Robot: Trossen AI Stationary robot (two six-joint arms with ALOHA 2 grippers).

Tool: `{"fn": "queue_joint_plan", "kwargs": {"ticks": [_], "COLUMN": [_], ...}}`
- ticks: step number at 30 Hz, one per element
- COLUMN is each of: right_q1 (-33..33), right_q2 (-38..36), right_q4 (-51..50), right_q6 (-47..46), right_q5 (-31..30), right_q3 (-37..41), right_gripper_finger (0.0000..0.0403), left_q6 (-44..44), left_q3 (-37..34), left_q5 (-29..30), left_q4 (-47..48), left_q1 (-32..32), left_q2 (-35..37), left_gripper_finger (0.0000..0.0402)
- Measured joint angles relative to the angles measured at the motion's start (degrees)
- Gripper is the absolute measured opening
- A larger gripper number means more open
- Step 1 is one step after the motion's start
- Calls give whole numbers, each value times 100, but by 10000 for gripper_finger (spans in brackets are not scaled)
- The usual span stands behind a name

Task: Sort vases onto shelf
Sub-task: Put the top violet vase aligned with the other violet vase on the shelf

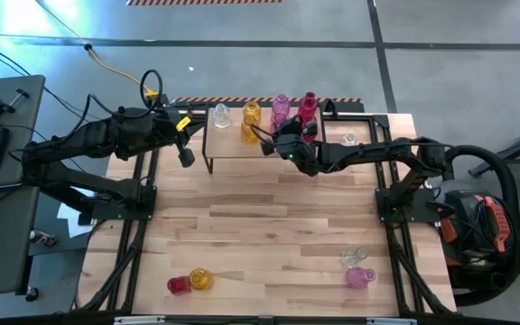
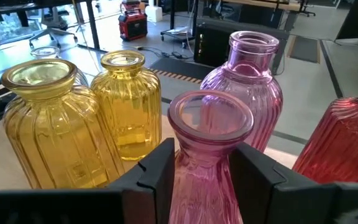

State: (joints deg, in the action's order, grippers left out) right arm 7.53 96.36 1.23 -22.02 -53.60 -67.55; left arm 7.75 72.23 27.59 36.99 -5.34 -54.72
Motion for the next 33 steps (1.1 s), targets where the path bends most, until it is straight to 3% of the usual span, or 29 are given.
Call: {"fn": "queue_joint_plan", "kwargs": {"ticks": [21, 33], "right_q1": [-46, -44], "right_q2": [-35, -60], "right_q4": [-48, -351], "right_q6": [-17, -477], "right_q5": [202, 195], "right_q3": [0, -9], "right_gripper_finger": [119, 120], "left_q6": [-17, -17], "left_q3": [0, 0], "left_q5": [0, 0], "left_q4": [2, 5], "left_q1": [2, 2], "left_q2": [0, -1], "left_gripper_finger": [12, 12]}}
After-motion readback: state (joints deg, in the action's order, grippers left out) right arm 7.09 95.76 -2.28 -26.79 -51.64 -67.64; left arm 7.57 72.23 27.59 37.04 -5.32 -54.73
